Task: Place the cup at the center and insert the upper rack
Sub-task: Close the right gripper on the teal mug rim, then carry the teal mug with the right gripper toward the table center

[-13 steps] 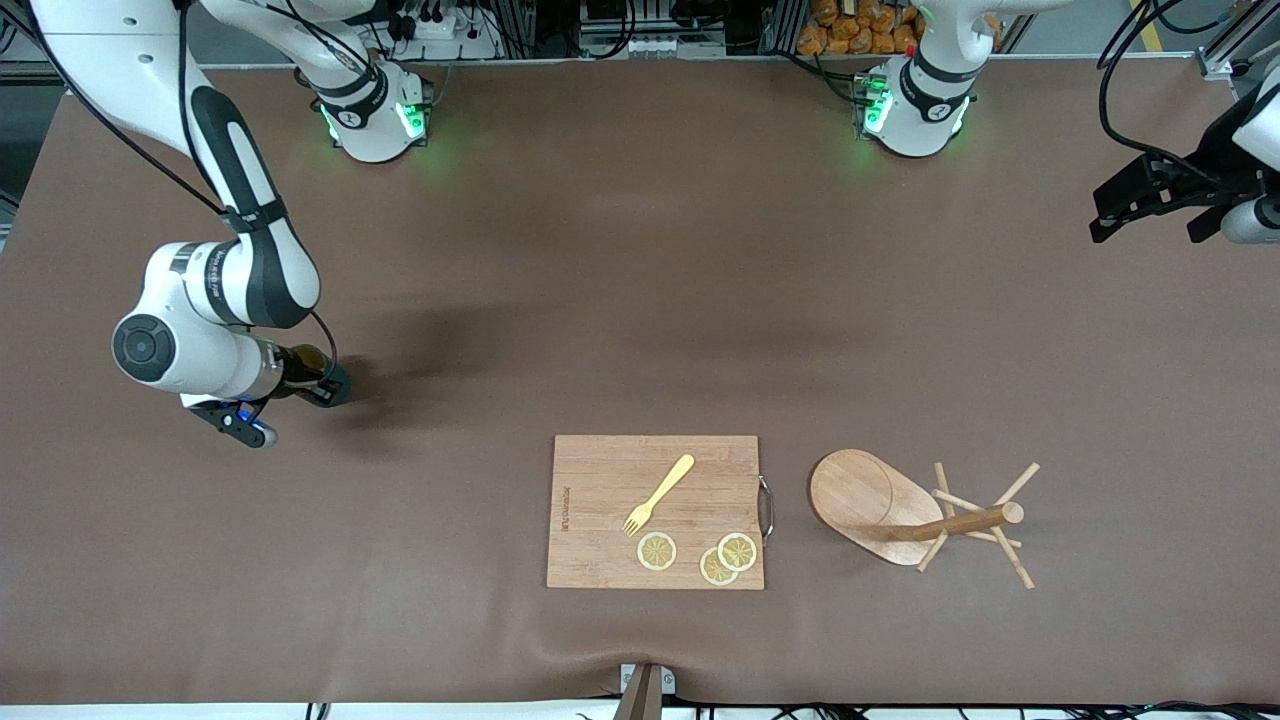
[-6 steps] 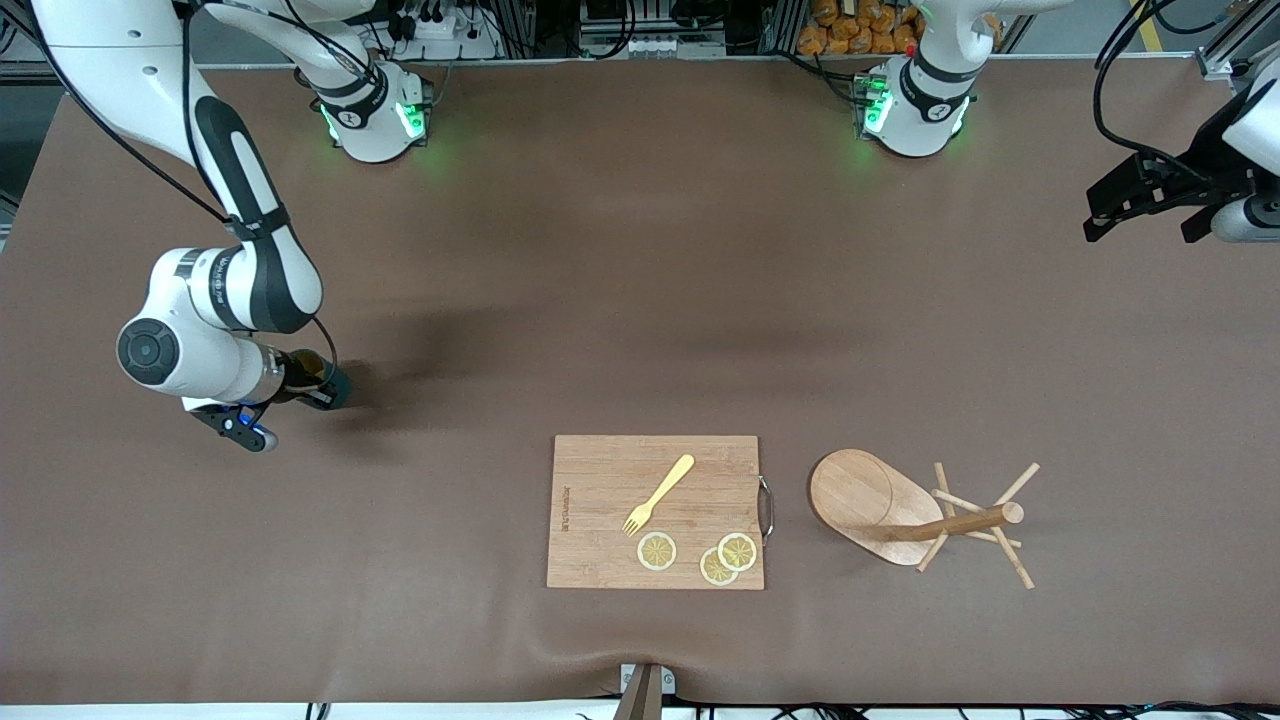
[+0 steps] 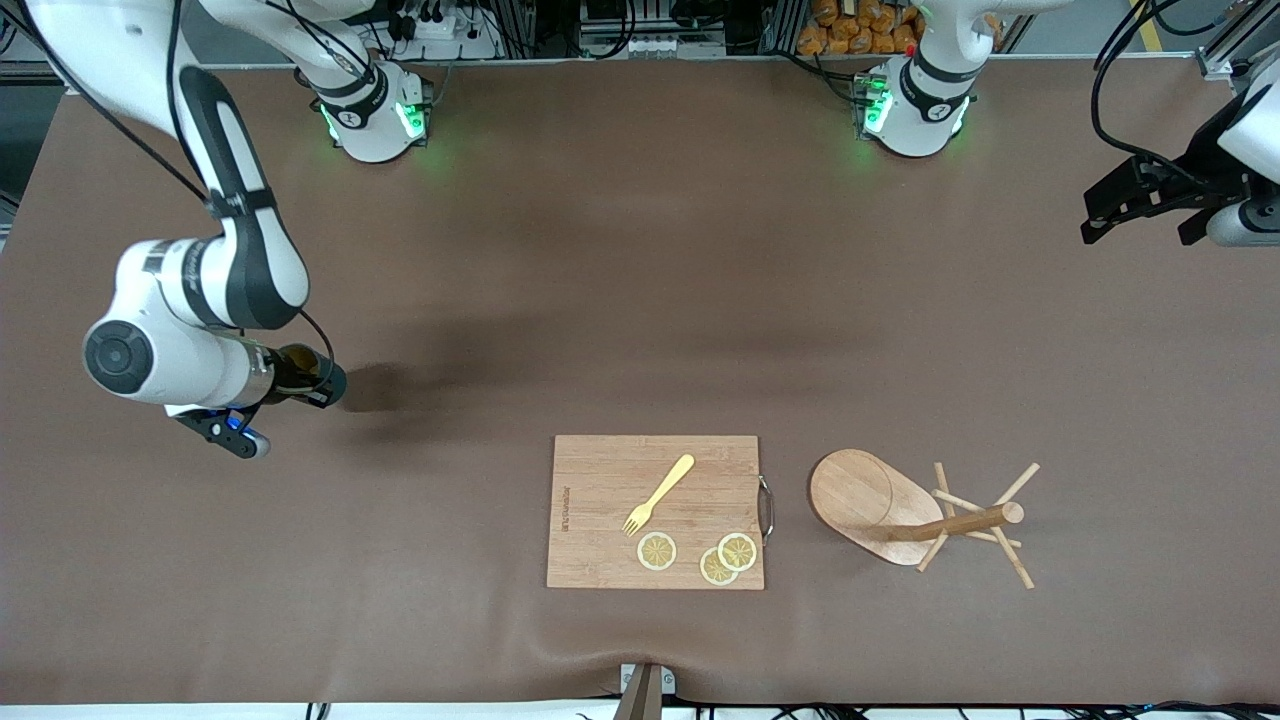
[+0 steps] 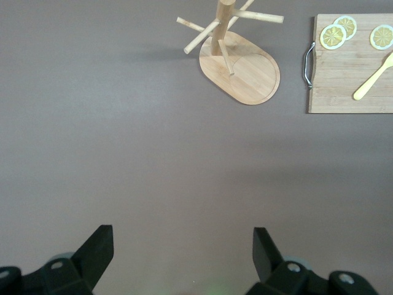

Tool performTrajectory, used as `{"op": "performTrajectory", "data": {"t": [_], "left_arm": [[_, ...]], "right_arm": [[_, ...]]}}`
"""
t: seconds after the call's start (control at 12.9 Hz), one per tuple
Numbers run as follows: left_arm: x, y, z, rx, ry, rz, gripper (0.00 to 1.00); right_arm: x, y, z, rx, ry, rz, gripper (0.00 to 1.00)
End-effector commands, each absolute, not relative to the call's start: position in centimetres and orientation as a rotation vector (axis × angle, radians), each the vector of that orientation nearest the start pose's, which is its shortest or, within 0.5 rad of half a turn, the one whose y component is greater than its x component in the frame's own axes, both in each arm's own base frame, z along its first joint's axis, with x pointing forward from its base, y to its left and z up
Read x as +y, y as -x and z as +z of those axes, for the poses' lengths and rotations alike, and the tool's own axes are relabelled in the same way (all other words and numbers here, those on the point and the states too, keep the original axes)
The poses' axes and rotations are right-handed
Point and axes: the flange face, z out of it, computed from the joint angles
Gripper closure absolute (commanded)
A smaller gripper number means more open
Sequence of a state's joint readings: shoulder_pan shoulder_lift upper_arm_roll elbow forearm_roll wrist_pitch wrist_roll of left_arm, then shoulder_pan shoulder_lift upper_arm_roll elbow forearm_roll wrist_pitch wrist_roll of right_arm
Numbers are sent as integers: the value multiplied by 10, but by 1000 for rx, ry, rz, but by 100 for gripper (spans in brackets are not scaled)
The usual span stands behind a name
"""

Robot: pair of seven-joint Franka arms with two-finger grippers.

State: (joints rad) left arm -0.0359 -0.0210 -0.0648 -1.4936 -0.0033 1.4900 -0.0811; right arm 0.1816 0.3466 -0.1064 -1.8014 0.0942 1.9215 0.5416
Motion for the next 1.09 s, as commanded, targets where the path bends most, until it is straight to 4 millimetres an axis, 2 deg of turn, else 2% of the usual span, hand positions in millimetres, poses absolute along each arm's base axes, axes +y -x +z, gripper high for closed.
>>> {"op": "performTrajectory", "data": {"t": [0.0,0.23,0.31,0.39,0.47,0.54,0.78,1.01], "left_arm": [[-57,-537,668,43,3142,-31,0],[-53,-537,668,39,3143,-31,0],[-53,-537,668,39,3143,-31,0],[-53,-537,668,39,3143,-31,0],[-53,-537,668,39,3143,-31,0],[-54,-537,668,41,3145,-29,0],[-56,-539,663,46,3144,-14,0],[-59,-542,659,56,3146,-4,0]], "right_arm": [[121,-608,403,842,3031,345,100],[222,-591,440,957,2936,375,100],[256,-581,445,978,2938,362,100],[298,-565,453,945,2952,346,100],[330,-551,456,915,2964,331,100],[361,-537,452,905,2975,329,100],[432,-511,437,856,3004,320,100],[502,-488,401,812,3005,271,100]]}}
